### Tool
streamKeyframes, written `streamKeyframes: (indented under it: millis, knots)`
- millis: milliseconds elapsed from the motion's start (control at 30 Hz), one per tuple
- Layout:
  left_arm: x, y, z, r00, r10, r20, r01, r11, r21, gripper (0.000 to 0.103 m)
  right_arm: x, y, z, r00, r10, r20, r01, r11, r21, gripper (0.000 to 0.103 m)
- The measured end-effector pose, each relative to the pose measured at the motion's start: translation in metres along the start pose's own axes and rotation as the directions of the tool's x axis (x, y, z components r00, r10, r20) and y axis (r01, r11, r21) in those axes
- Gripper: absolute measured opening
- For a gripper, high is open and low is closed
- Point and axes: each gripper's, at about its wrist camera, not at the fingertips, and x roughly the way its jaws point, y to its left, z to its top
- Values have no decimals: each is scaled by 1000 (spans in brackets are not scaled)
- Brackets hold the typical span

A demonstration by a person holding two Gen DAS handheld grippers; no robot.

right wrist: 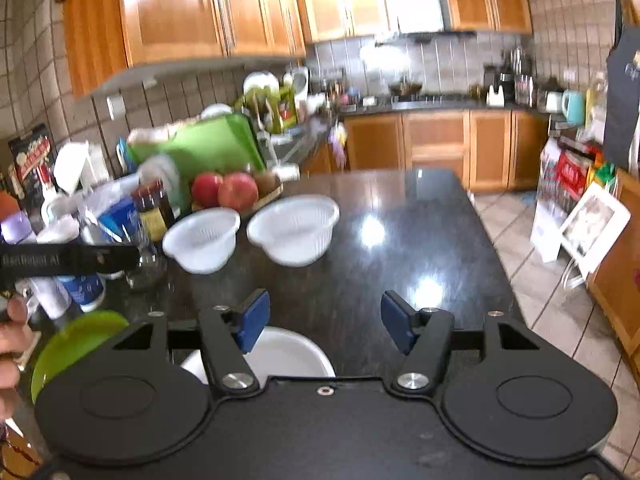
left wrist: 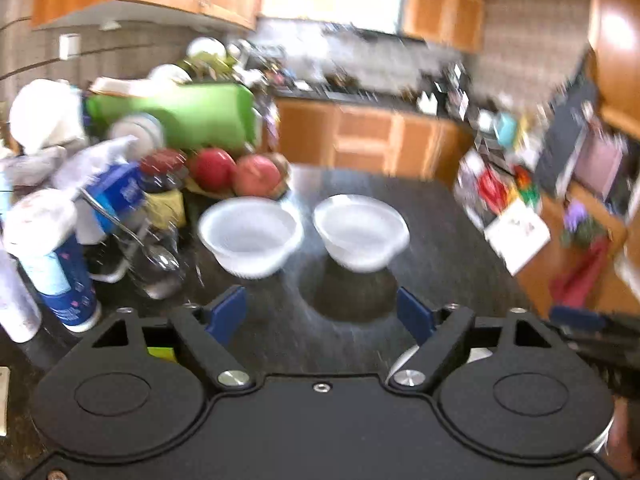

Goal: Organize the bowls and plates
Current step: 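Lower the large white bowl onto the green plate and open both tools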

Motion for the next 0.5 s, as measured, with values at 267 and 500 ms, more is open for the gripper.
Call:
streamKeyframes:
  millis: [267,500]
  knots:
    - [-9,29,23,993,16,117,-11,999,-47,91,-27,29,15,965,-147,215,164,984,-64,69]
    - [-10,38,43,994,-24,109,22,1000,14,91,-40,46,36,950,-103,294,124,991,-56,69]
